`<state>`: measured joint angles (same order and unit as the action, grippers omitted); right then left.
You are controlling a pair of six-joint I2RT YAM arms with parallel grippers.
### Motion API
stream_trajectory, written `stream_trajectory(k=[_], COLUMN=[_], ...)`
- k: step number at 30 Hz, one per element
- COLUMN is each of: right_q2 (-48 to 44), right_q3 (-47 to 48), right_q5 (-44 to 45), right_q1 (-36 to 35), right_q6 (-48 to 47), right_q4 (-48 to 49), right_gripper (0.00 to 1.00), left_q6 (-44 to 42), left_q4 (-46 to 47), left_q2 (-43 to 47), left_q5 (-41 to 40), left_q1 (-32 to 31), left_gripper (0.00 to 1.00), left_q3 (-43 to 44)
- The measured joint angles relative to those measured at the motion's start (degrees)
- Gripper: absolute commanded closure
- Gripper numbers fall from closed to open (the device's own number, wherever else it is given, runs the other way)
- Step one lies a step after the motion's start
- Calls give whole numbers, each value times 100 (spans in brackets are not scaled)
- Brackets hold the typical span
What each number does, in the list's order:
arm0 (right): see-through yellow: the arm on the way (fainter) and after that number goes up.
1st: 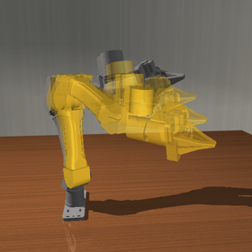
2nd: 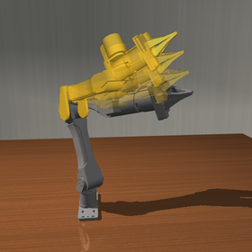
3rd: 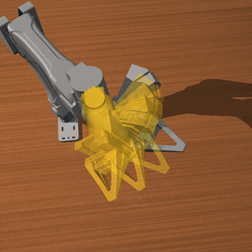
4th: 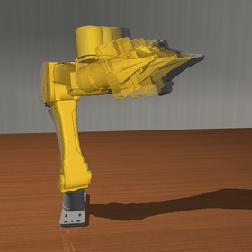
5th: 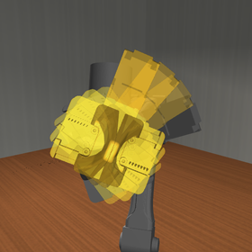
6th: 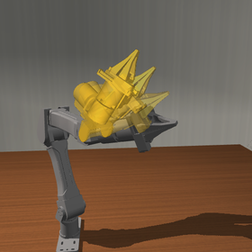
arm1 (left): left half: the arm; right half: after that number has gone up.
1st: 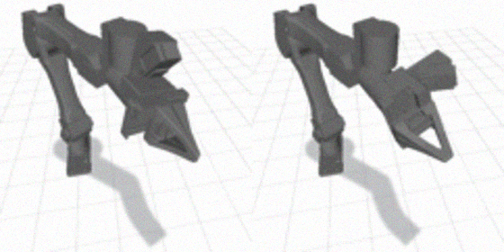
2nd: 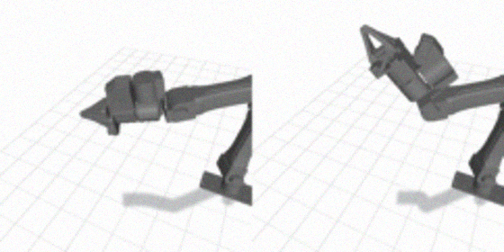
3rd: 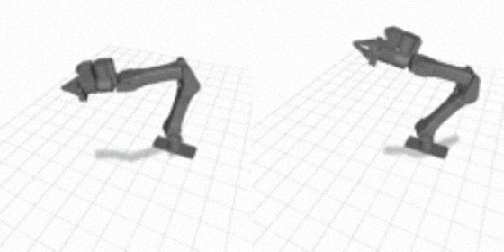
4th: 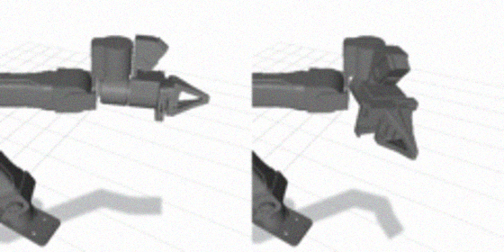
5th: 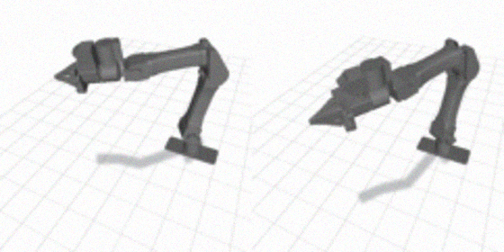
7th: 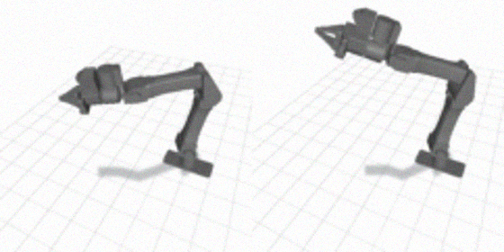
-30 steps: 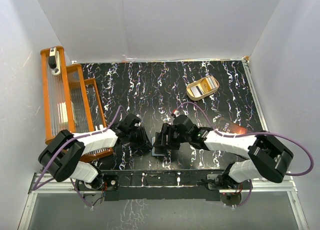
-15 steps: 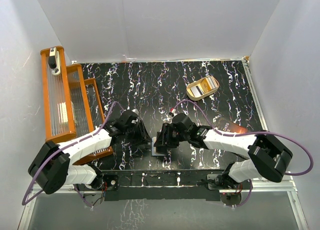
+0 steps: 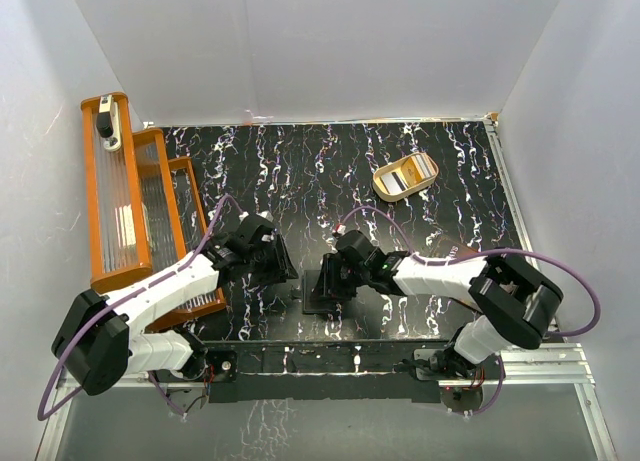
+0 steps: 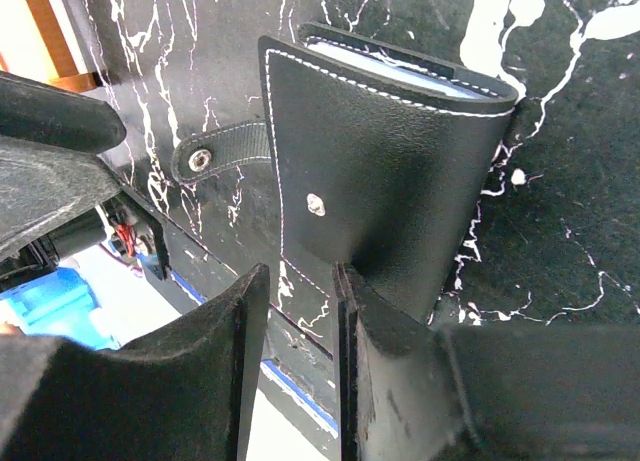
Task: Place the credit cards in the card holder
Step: Close the card holder at the center of the board.
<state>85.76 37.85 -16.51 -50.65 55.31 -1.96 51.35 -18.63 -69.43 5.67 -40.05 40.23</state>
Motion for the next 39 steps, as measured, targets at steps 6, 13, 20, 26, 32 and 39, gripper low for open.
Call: stream_trajectory(k=[6, 13, 20, 26, 32, 39], right_q2=[-37, -201, 170, 485, 516, 555], right_q3=[319, 588, 597, 922, 1001, 1113], right_q5=[289, 697, 710, 778, 931, 1071], right_q1=[-22, -24, -37, -146, -219, -264], right_q6=[-201, -398, -391, -402, -407, -442], right_q4=[-472, -962, -953, -1064, -1187, -1357], right_gripper=[75, 76, 77, 78, 79, 81], left_q6=[-90, -190, -181, -140, -122, -118], left_q4=[-142, -149, 111, 382, 621, 905], left_q2=[-7, -162, -299, -474, -584, -682], left_q5=[-72, -72, 90, 313, 463, 651], left_q1=[39, 74, 92, 94, 94, 94], left_gripper=[67, 69, 72, 74, 76, 90], left_q3=[20, 17, -153, -387, -479, -487])
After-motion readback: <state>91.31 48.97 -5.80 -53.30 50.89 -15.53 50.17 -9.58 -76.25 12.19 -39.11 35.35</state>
